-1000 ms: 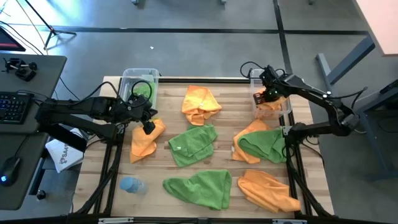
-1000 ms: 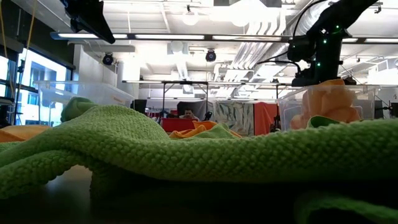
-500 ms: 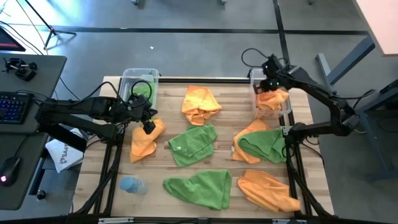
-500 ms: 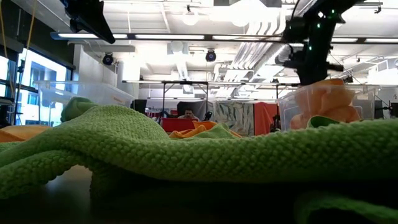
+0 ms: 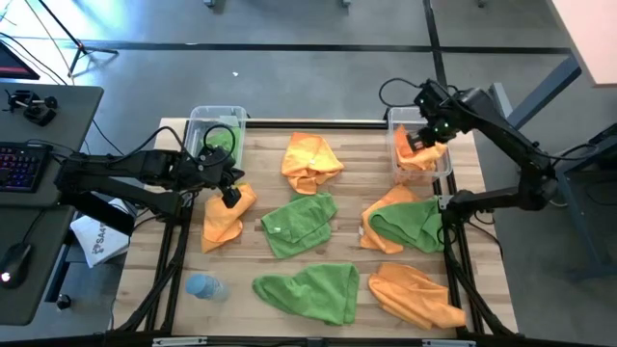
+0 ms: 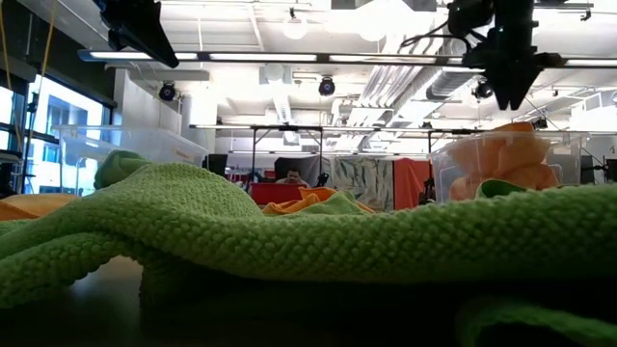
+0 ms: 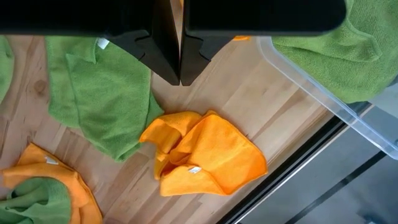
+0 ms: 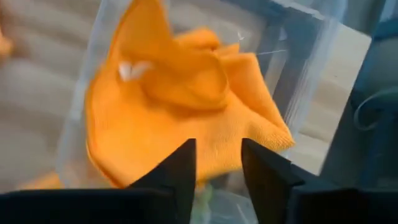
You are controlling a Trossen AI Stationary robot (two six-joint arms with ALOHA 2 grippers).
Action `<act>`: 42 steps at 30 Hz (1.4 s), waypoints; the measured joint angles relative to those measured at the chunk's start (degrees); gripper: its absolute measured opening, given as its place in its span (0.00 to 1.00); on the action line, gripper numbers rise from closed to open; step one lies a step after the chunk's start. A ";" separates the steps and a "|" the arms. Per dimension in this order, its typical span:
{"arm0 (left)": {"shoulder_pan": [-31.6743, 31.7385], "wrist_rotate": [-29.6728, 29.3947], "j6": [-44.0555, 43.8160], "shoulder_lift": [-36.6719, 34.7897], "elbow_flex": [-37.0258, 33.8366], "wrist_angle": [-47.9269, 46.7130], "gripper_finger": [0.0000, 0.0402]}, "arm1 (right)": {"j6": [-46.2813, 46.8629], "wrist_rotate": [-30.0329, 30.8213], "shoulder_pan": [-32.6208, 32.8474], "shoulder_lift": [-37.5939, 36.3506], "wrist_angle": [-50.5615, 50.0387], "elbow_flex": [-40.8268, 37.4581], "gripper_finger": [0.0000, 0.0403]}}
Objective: Sort microfiber towel by color & place in baskets
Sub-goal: Put the orange microfiber towel into the right transparent bin
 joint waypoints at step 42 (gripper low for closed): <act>-0.04 5.13 1.49 6.85 -0.02 -0.26 0.00 | -44.10 12.89 1.99 0.02 43.73 -35.54 0.00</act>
